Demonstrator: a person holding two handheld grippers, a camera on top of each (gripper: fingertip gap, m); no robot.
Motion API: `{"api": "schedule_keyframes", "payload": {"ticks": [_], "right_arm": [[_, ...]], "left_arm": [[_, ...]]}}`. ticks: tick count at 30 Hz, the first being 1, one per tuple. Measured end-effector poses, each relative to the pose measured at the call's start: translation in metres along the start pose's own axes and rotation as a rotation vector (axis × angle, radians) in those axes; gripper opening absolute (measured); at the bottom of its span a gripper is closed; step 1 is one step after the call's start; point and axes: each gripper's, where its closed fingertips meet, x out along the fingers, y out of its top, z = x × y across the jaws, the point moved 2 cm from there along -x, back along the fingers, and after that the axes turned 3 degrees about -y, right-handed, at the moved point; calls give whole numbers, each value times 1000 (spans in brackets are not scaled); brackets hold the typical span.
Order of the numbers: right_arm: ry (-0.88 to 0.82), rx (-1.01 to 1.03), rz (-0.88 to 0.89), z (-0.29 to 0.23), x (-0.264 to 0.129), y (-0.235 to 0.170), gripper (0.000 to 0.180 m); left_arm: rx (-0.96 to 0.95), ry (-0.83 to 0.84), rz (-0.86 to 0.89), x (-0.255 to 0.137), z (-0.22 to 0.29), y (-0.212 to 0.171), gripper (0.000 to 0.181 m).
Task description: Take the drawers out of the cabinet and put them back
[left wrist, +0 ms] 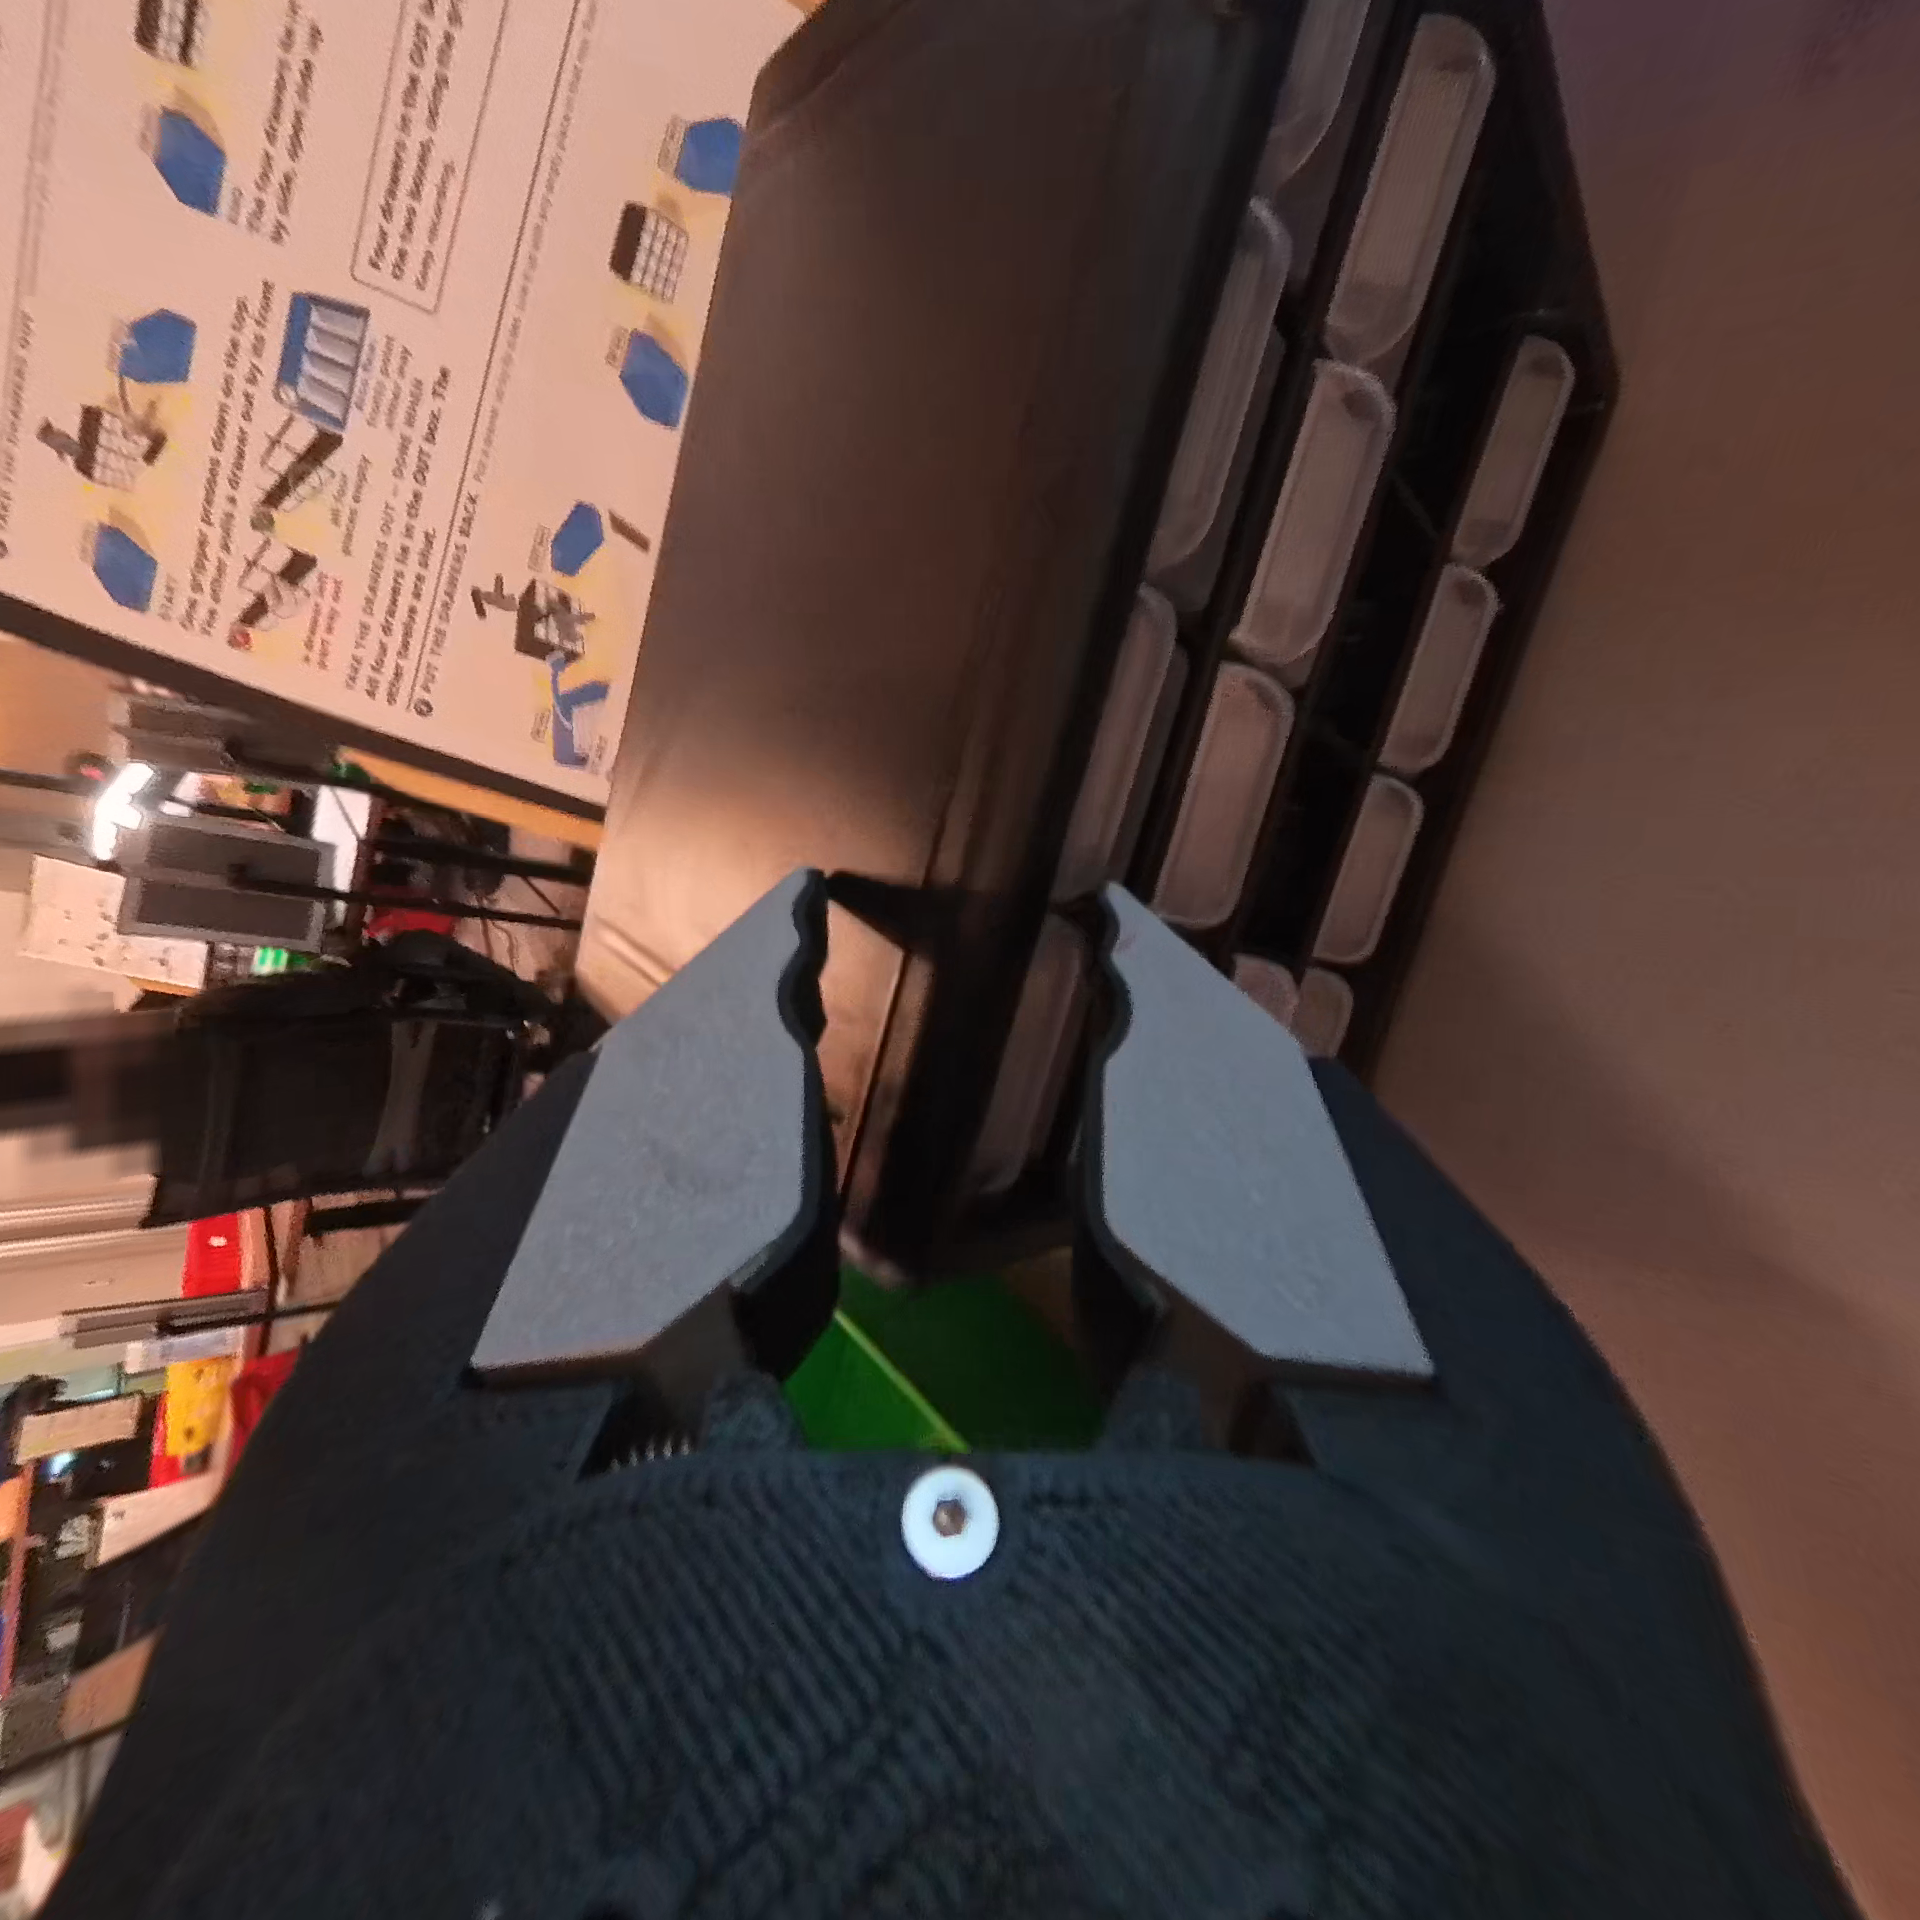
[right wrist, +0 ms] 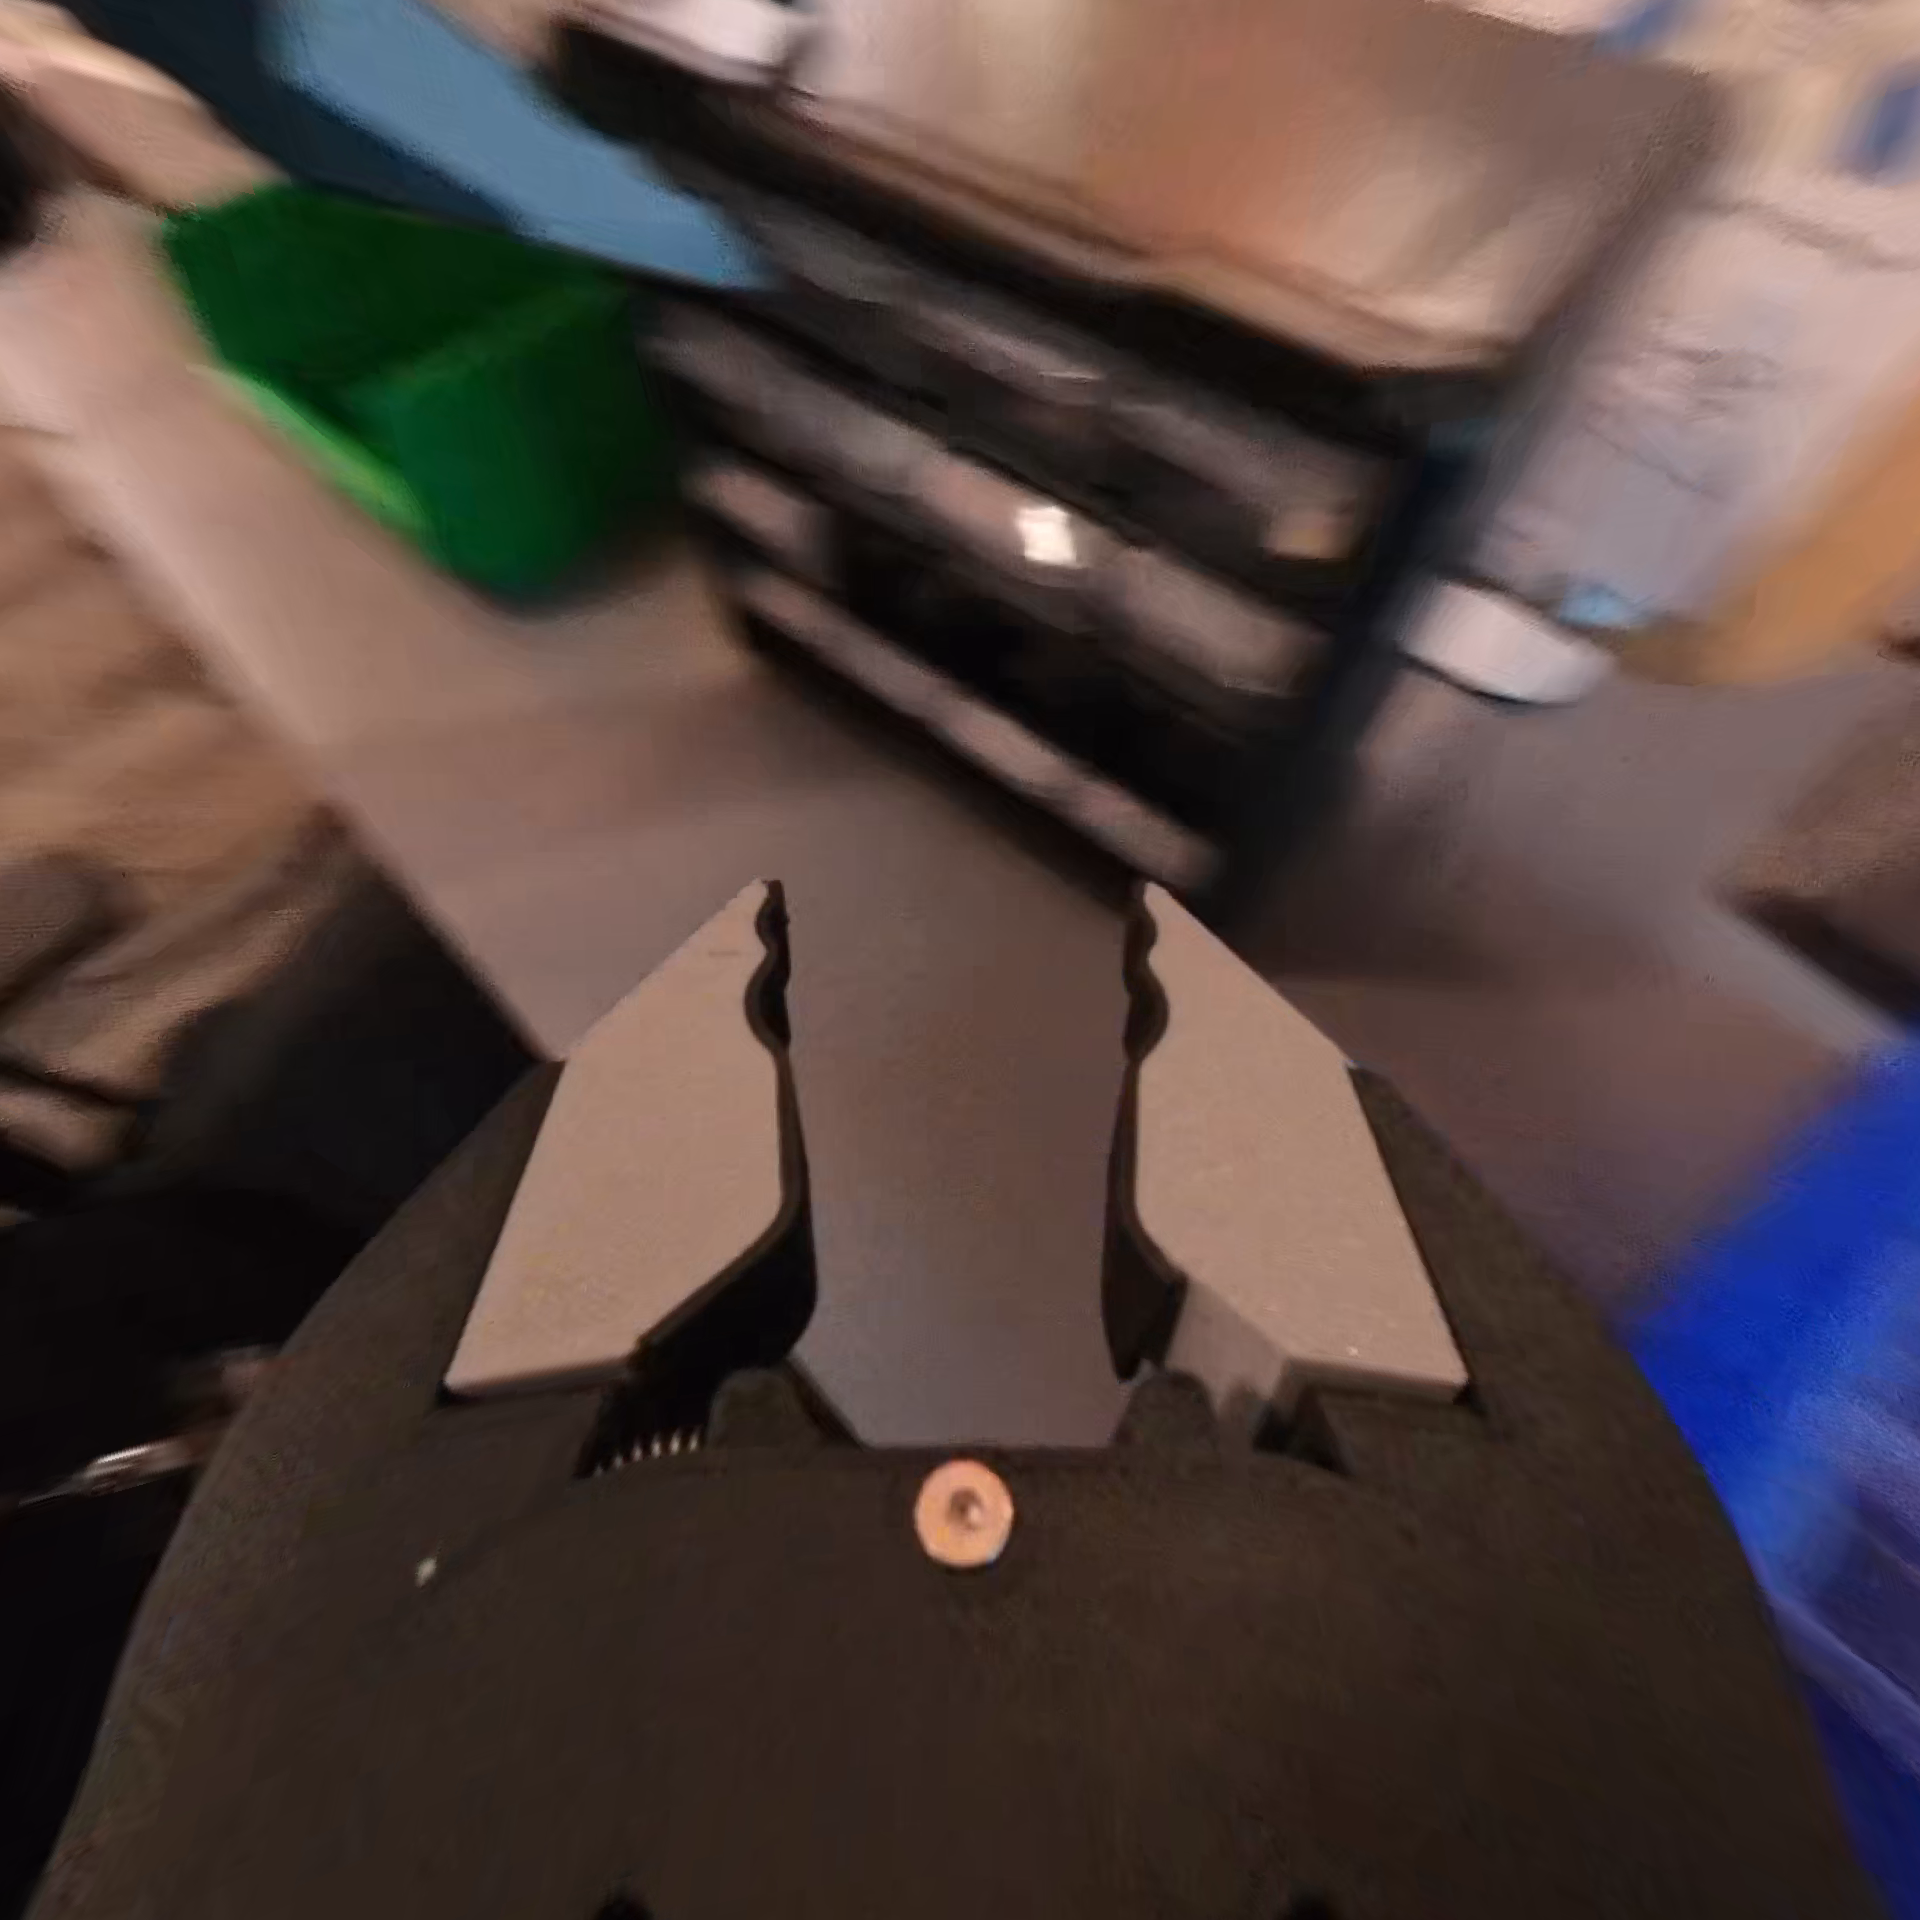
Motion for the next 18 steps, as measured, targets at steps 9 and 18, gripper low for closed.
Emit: {"api": "schedule_keyframes", "payload": {"ticks": [9,18], "right_arm": [[450,473,233,-86,158,13,51],[420,862,391,-54,210,22,37]], "left_arm": [[53,-20,-75,-7,-5,-19,51],[41,-18,-96,-5,-8,-20,51]]}}
